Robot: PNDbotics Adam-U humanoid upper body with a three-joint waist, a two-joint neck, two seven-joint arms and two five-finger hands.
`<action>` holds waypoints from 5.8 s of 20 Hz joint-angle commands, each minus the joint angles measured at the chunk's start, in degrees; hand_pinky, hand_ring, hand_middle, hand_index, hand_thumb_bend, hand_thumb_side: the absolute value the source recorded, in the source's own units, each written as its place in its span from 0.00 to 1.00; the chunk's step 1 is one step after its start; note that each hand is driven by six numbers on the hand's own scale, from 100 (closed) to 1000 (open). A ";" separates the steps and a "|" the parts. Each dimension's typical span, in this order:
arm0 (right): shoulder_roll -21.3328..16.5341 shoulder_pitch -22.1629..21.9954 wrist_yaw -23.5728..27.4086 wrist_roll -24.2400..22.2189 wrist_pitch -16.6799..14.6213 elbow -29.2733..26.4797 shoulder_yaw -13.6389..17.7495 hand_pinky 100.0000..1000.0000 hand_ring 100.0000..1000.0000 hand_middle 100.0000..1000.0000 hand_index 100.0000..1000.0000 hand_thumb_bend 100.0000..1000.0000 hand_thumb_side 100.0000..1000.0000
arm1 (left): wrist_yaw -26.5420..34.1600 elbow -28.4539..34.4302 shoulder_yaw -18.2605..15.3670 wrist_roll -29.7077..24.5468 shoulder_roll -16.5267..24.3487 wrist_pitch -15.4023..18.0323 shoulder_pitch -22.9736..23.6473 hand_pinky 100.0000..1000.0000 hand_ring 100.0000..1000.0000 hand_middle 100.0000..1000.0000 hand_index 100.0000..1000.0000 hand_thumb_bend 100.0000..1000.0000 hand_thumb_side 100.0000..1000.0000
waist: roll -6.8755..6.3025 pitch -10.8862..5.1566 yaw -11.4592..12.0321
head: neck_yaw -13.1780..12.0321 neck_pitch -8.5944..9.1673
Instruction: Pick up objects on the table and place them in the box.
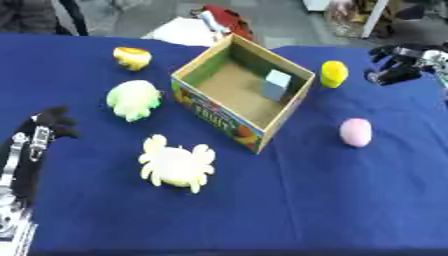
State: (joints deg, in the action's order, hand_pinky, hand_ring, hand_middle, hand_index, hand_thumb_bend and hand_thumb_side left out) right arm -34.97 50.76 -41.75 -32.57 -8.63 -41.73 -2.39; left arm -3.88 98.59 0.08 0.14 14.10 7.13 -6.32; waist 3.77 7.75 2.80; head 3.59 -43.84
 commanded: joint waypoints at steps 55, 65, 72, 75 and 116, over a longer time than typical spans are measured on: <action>-4.64 -10.87 -1.38 -8.92 -9.47 -17.21 -9.67 0.78 0.78 0.66 0.42 0.00 0.00 | -0.52 0.84 -0.74 0.49 0.59 0.03 -0.41 0.74 0.51 0.54 0.77 0.00 0.87 | 0.85 -0.54 -0.13 | 0.02 -0.28; -4.75 -10.21 0.04 -2.24 -9.52 -19.24 -8.39 0.74 0.73 0.63 0.34 0.00 0.00 | -0.51 0.82 -0.74 0.52 0.48 0.03 -0.51 0.74 0.51 0.54 0.77 0.00 0.87 | 0.72 -0.59 -0.13 | -0.07 -0.28; -3.45 -3.54 4.62 -0.84 -7.92 -22.20 -6.45 0.72 0.70 0.61 0.34 0.00 0.00 | -0.45 0.80 -0.64 0.41 0.43 0.06 -0.44 0.74 0.51 0.54 0.77 0.00 0.87 | 0.73 -0.84 -0.14 | 0.10 -0.28; -0.86 0.77 5.01 -0.60 -7.30 -21.36 -6.24 0.72 0.69 0.61 0.34 0.00 0.00 | -0.45 0.76 -0.54 0.30 0.45 0.06 -0.42 0.74 0.51 0.54 0.77 0.00 0.87 | 0.78 -0.86 -0.04 | 0.35 -0.25; -0.34 9.32 0.09 16.82 0.14 3.16 9.27 0.70 0.73 0.81 0.98 0.00 0.46 | -0.86 1.11 -0.26 -0.14 2.08 0.02 -3.20 0.74 0.50 0.54 0.77 0.00 0.87 | 2.07 3.41 7.86 | 9.81 4.58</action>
State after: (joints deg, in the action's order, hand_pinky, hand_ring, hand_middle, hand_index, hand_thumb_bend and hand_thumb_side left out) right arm -32.34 59.12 -43.06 -16.87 -9.61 -39.69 4.83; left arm -4.55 98.62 -0.20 0.08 14.75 7.06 -8.73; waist 5.23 11.20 10.79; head 12.86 -40.09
